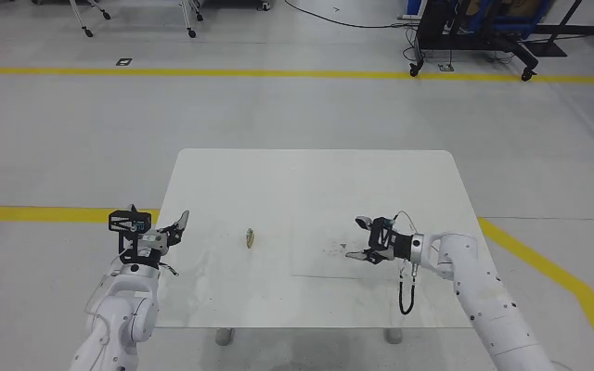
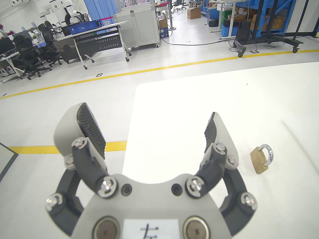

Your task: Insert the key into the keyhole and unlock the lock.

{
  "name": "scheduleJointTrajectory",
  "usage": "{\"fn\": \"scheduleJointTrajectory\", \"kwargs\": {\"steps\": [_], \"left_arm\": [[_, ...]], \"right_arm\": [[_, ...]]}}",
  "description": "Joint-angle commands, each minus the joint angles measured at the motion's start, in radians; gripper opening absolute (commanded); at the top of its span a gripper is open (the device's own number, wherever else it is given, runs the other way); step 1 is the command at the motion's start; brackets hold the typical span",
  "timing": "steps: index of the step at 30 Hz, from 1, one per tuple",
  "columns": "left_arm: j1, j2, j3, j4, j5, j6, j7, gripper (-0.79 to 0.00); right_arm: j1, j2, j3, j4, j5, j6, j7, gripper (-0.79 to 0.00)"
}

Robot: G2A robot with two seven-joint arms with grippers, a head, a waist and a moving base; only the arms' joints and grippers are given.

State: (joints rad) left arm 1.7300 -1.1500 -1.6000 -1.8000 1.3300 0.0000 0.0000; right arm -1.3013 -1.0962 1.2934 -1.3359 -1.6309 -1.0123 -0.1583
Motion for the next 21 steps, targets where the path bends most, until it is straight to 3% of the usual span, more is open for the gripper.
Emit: {"fn": "scheduleJointTrajectory", "kwargs": {"steps": [1, 11, 15, 21], "left_arm": [[0.0, 0.0, 0.0, 0.0, 0.0, 0.0, 0.0, 0.0], [0.0, 0.0, 0.0, 0.0, 0.0, 0.0, 0.0, 0.0], [0.0, 0.0, 0.0, 0.0, 0.0, 0.0, 0.0, 0.0], [0.0, 0.0, 0.0, 0.0, 0.0, 0.0, 0.0, 0.0]], "right_arm": [[0.022, 0.007, -0.033, 0.018, -0.037, 0.0, -0.022, -0.36], [0.149, 0.022, -0.178, 0.152, -0.08, 0.0, -0.032, -0.299], [0.187, 0.024, -0.22, 0.187, -0.072, 0.0, -0.021, -0.376], [0.226, 0.025, -0.262, 0.216, -0.039, 0.0, -0.014, -0.422]]}}
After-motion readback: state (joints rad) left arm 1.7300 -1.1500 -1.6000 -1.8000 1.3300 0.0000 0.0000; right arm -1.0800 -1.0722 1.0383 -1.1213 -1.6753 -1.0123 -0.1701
